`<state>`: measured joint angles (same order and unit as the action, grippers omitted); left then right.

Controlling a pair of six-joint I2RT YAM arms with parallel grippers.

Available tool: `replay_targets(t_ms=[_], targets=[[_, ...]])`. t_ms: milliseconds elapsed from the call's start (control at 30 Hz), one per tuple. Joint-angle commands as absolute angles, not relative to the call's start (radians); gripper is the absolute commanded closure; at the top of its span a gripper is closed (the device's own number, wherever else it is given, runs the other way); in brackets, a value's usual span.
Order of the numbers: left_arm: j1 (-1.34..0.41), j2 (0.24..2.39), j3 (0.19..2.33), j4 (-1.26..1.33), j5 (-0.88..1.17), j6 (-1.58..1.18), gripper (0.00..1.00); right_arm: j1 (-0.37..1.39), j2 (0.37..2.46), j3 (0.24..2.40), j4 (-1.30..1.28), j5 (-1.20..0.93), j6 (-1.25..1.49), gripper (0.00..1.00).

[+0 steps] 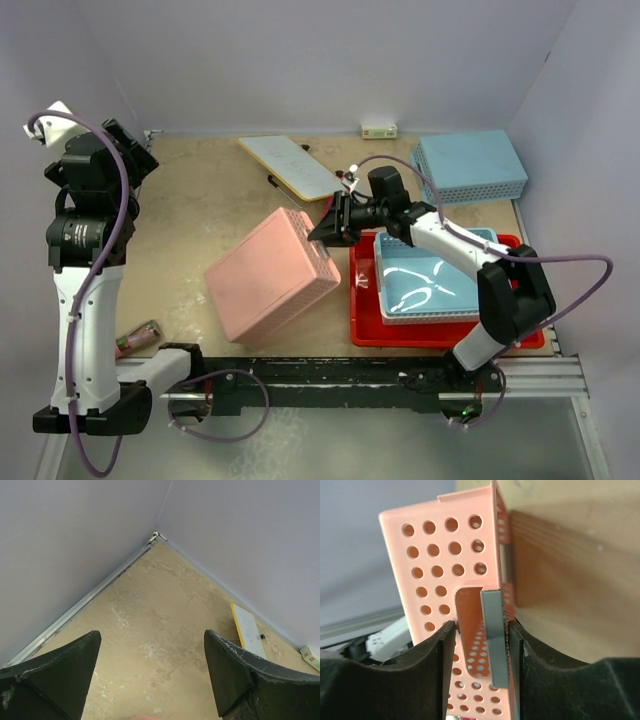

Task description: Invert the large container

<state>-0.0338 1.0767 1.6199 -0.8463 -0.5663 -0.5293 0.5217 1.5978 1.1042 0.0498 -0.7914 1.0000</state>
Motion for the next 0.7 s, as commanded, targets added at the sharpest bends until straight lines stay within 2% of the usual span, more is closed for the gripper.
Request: replay_targets(t_ms=[0,67,233,267,500,667], targets=[[-0.029,1.049,1.608,-0.811,-0.533,-0.503,0.19,0.537,1.581,1.135,-0.153,-0.743,0.814,0.52],[-0.029,1.042,1.596,-0.809,-0.52,-0.504,0.19,0.537,1.577,1.13,-0.135,-0.718,0.806,0.48],[-0.03,1.029,1.53,-0.81,-0.419,-0.485,0.19,0.549,1.571,1.168,-0.24,-0.651,0.72,0.23],[-0.029,1.027,1.509,-0.814,-0.385,-0.473,0.19,0.55,1.568,1.181,-0.272,-0.627,0.685,0.2],[-0.076,0.979,1.361,-0.835,-0.113,-0.456,0.18,0.562,1.558,1.285,-0.534,-0.382,0.487,0.17],[-0.299,0.926,1.247,-0.872,-0.107,-0.507,0.19,0.574,1.499,1.334,-0.625,-0.14,0.404,0.17]])
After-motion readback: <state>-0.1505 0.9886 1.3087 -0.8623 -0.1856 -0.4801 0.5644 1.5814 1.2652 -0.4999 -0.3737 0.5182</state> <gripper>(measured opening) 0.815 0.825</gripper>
